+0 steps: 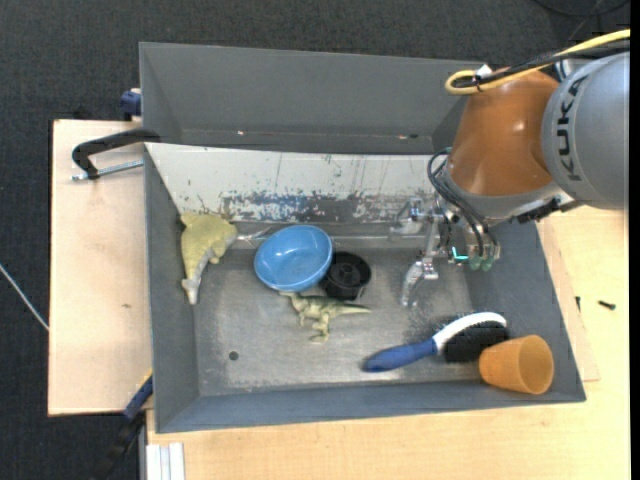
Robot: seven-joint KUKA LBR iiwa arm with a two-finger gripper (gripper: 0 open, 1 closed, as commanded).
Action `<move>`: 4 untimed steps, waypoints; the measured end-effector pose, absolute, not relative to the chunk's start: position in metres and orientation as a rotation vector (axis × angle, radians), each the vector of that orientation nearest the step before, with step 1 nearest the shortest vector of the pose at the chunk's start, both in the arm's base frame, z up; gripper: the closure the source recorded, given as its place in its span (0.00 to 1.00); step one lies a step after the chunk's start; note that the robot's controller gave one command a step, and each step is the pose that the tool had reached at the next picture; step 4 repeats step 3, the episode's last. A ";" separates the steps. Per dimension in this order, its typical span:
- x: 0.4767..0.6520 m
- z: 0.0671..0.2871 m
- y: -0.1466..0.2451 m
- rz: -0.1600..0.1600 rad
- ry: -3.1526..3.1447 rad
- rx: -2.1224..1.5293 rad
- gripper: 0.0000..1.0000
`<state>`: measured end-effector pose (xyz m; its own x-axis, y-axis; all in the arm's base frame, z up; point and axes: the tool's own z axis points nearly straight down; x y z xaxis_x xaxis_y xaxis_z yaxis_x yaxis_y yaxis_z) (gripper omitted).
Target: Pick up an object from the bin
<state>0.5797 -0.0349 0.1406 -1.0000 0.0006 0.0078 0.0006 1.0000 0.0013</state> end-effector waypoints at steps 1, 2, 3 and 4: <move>0.597 0.072 0.026 0.000 -3.146 0.038 0.00; 0.599 0.076 0.024 -0.001 -3.158 0.031 1.00; 0.579 0.233 0.035 -0.002 -3.156 0.073 1.00; 0.579 0.233 0.035 -0.002 -3.156 0.073 1.00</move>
Offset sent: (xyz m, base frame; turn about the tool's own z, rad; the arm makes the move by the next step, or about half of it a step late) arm 0.0143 0.0584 -0.0706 -0.0206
